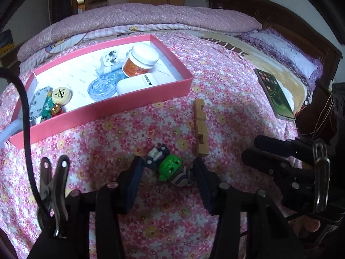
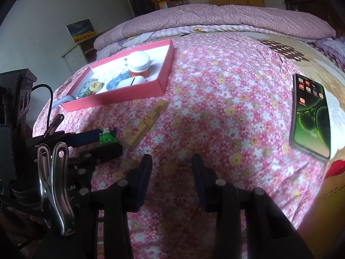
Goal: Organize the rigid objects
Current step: 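Grasp green-and-black toy figure with left tool while right tool grasps tan wooden stick, then carry green figure into tray with left tool while right tool carries wooden stick over, then open left tool to drop green figure while right tool releases wooden stick in tray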
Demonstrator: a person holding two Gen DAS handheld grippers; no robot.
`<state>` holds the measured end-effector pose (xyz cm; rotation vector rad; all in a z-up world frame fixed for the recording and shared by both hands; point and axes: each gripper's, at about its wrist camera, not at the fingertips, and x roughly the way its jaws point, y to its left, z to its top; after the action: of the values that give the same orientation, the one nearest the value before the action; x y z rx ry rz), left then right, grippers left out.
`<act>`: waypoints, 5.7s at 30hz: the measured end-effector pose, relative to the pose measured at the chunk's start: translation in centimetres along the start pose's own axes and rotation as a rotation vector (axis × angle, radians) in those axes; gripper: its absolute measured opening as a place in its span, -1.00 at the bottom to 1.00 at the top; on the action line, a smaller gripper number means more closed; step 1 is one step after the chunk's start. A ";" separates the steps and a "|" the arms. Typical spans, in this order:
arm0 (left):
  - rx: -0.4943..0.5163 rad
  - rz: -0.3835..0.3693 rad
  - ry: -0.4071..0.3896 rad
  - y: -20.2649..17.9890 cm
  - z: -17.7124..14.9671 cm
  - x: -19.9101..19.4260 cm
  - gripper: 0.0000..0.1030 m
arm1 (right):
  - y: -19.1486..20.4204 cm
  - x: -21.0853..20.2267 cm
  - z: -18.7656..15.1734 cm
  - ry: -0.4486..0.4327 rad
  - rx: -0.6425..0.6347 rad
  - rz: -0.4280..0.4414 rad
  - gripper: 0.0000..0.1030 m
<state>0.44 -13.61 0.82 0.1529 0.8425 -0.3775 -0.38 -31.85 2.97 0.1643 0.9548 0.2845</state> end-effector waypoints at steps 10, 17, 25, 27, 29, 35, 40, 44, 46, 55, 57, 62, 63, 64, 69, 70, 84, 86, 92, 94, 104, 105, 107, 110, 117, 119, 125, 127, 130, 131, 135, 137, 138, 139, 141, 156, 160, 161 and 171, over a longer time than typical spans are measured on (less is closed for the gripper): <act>0.002 -0.006 -0.011 0.1 -0.3 -0.3 -0.10 | -0.3 0.3 -0.2 0.004 0.019 0.004 -0.24; -0.045 0.005 -0.034 2.0 -0.3 -1.3 -0.10 | 0.4 0.5 0.2 0.012 0.012 0.002 -0.24; -0.119 0.033 -0.043 5.2 -1.0 -2.2 -0.10 | 2.0 1.4 1.3 0.027 -0.016 0.011 -0.24; -0.133 0.039 -0.045 5.8 -1.2 -2.4 -0.10 | 2.6 1.7 1.7 0.032 -0.026 0.015 -0.24; -0.147 0.047 -0.052 6.4 -1.4 -2.7 -0.10 | 3.3 2.2 2.1 0.036 -0.038 0.017 -0.24; -0.187 0.052 -0.071 8.0 -1.7 -3.5 -0.10 | 4.6 3.6 3.4 0.035 -0.071 -0.005 -0.24; -0.218 0.044 -0.085 9.1 -1.8 -3.9 -0.10 | 4.9 4.9 4.0 0.045 -0.053 -0.014 -0.24; -0.239 0.040 -0.095 9.6 -1.8 -4.0 -0.10 | 5.4 5.3 4.2 0.024 -0.066 -0.020 -0.24; -0.248 0.038 -0.098 9.9 -1.9 -4.1 -0.10 | 5.3 5.4 4.1 0.011 -0.061 -0.026 -0.32; -0.253 0.044 -0.104 10.3 -1.9 -4.2 -0.10 | 4.4 5.2 3.9 -0.010 -0.049 -0.061 -0.76; -0.251 0.045 -0.107 10.3 -1.9 -4.3 -0.10 | 4.2 5.1 3.9 -0.011 -0.039 -0.050 -0.76; -0.254 0.051 -0.113 10.4 -1.9 -4.5 -0.10 | 4.2 4.8 3.7 -0.005 -0.016 0.004 -0.76; -0.255 0.052 -0.112 10.5 -1.9 -4.5 -0.10 | 4.2 4.7 3.7 -0.006 -0.013 0.012 -0.76; -0.256 0.054 -0.112 10.5 -1.8 -4.5 -0.10 | 4.3 4.5 3.6 -0.007 -0.011 0.022 -0.76; -0.258 0.059 -0.114 10.4 -1.5 -4.6 -0.10 | 4.9 4.0 3.8 -0.017 -0.013 0.044 -0.76; -0.255 0.059 -0.118 10.4 -1.3 -4.7 -0.10 | 4.9 4.0 3.8 -0.016 -0.010 0.051 -0.76; -0.214 0.089 -0.178 11.1 2.6 -6.3 -0.10 | 7.0 2.1 6.3 -0.063 -0.067 0.100 -0.76; -0.213 0.096 -0.194 11.4 3.4 -6.7 -0.10 | 7.3 2.0 6.8 -0.070 -0.073 0.106 -0.76; -0.229 0.105 -0.220 12.7 5.6 -6.7 -0.10 | 8.2 1.9 8.7 -0.101 -0.087 0.131 -0.76; -0.234 0.102 -0.219 13.1 6.3 -6.2 -0.10 | 8.3 2.1 9.4 -0.105 -0.084 0.140 -0.76; -0.218 0.134 -0.199 14.6 8.9 -3.1 -0.10 | 9.6 4.7 12.3 -0.093 -0.096 0.172 -0.76; -0.220 0.136 -0.196 14.9 9.2 -2.8 -0.10 | 9.8 4.9 12.5 -0.091 -0.099 0.176 -0.76; -0.227 0.141 -0.190 15.4 9.9 -2.0 -0.10 | 10.2 5.6 13.1 -0.090 -0.105 0.178 -0.76; -0.249 0.153 -0.176 16.3 10.6 -0.8 -0.10 | 10.6 6.5 13.8 -0.086 -0.106 0.183 -0.76; -0.285 0.158 -0.126 17.5 10.9 1.6 -0.10 | 11.3 8.5 14.5 -0.063 -0.125 0.172 -0.76; -0.294 0.159 -0.113 17.7 10.7 2.1 -0.10 | 11.3 9.1 14.5 -0.052 -0.124 0.168 -0.76; -0.303 0.154 -0.100 18.1 10.5 2.5 -0.09 | 11.2 10.3 14.5 -0.028 -0.122 0.154 -0.76; -0.309 0.152 -0.102 18.1 10.4 2.5 -0.09 | 11.2 10.7 14.6 -0.019 -0.120 0.150 -0.76; -0.313 0.145 -0.100 18.1 10.3 2.3 -0.09 | 11.0 10.7 14.9 -0.026 -0.116 0.147 -0.76; -0.313 0.145 -0.099 18.1 10.2 2.2 -0.09 | 10.9 10.7 14.9 -0.029 -0.111 0.151 -0.76; -0.315 0.147 -0.099 17.9 10.0 1.8 -0.09 | 10.8 10.2 14.9 -0.042 -0.099 0.156 -0.49; -0.315 0.146 -0.102 17.7 9.9 1.5 -0.09 | 10.9 9.9 14.8 -0.048 -0.104 0.157 -0.48; -0.315 0.147 -0.104 17.6 9.9 1.3 -0.09 | 11.0 9.7 14.7 -0.050 -0.107 0.159 -0.46; -0.316 0.148 -0.103 17.5 9.8 1.2 -0.09 | 11.1 9.6 14.7 -0.051 -0.107 0.158 -0.40; -0.316 0.146 -0.102 17.4 9.7 0.9 -0.09 | 11.1 9.3 14.5 -0.056 -0.104 0.151 -0.29; -0.336 0.126 -0.116 15.8 7.7 -2.0 -0.09 | 10.4 6.7 12.9 -0.060 -0.061 0.131 -0.10; -0.327 0.121 -0.117 14.8 6.9 -3.0 -0.09 | 10.2 5.8 12.1 -0.056 -0.053 0.121 -0.10; -0.328 0.119 -0.118 14.6 6.7 -3.2 -0.09 | 10.1 5.5 11.8 -0.056 -0.052 0.120 -0.10; -0.307 0.125 -0.124 12.5 4.2 -5.8 -0.09 | 10.5 2.8 9.0 -0.065 -0.065 0.105 -0.10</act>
<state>4.68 -1.76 7.79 -0.1020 0.7548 -0.1350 6.82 -21.08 8.72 0.1632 0.8727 0.4048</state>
